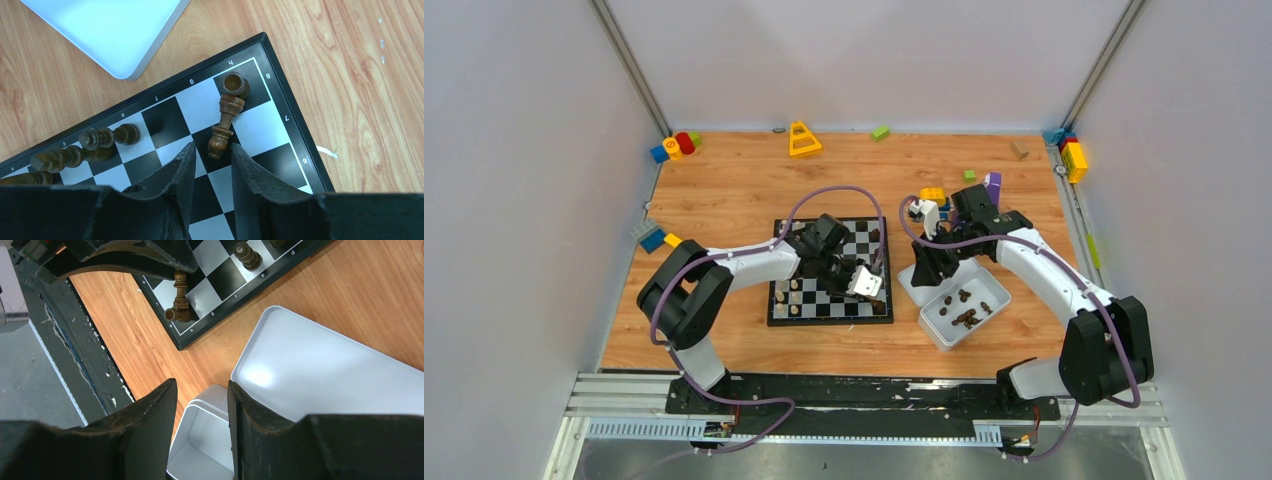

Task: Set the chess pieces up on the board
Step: Pick up the chess piece from the chessboard, then place the chess piece on the chessboard.

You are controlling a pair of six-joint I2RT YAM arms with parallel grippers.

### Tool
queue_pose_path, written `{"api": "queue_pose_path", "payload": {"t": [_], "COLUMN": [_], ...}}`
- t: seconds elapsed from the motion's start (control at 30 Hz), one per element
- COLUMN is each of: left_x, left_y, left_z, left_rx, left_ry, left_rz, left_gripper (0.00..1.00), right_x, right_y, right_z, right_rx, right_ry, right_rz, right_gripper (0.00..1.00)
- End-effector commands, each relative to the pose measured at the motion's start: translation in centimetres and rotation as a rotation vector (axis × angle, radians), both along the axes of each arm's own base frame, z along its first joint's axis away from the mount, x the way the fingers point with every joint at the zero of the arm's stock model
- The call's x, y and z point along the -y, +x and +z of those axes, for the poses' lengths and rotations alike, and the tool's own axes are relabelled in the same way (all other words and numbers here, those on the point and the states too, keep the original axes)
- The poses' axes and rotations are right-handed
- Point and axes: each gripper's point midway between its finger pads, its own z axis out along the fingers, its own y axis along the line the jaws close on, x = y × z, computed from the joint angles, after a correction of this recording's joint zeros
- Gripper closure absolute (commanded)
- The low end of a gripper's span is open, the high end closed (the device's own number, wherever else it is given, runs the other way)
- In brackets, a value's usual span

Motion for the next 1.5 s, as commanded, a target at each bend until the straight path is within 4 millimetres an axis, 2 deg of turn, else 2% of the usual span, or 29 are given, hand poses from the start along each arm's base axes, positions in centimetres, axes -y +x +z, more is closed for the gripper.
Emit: {"api": "queue_pose_path", "payload": {"t": [0.0, 0.33, 0.57, 0.97, 1.17, 1.37, 1.43, 1.47], "left_x": [0.8, 0.5, 0.0, -1.9, -1.8, -1.7, -1.7, -1.9], "left_y": [0.2, 0.0, 0.6, 1.2, 1.3, 1.1, 1.2, 1.2], "left_z": [0.9, 0.6, 0.8, 1.2, 4.9, 10.5, 12.1, 12.3], "left_rx": [0.023, 0.008, 0.019, 0.068, 0.082, 0.112, 0.1, 0.076], "left_ry": [-0.016, 0.012, 0.045, 0.115, 0.037, -0.075, -0.085, -0.071], "left_rz": [-0.032, -0.028, 0.013, 0.075, 0.158, 0.228, 0.257, 0.282], "left_gripper": [0.62, 0.78, 0.92, 1.0, 0.99, 0.98, 0.97, 0.96], "right_x": [-0.5, -0.4, -0.4, -0.5, -1.6, -3.9, -4.7, -5.1], "right_y": [0.4, 0.4, 0.3, 0.4, 0.8, 1.8, 2.0, 2.2], "right_z": [0.7, 0.5, 0.2, 0.5, 2.4, 6.3, 7.6, 8.2], "right_rx": [0.027, 0.023, 0.013, 0.02, 0.03, 0.069, 0.068, 0.066], "right_ry": [0.043, 0.037, 0.032, 0.038, 0.103, 0.258, 0.315, 0.339], "right_rz": [0.012, 0.008, 0.009, 0.008, 0.017, 0.052, 0.073, 0.082], "right_gripper": [0.58, 0.58, 0.58, 0.58, 0.52, 0.45, 0.44, 0.43]}}
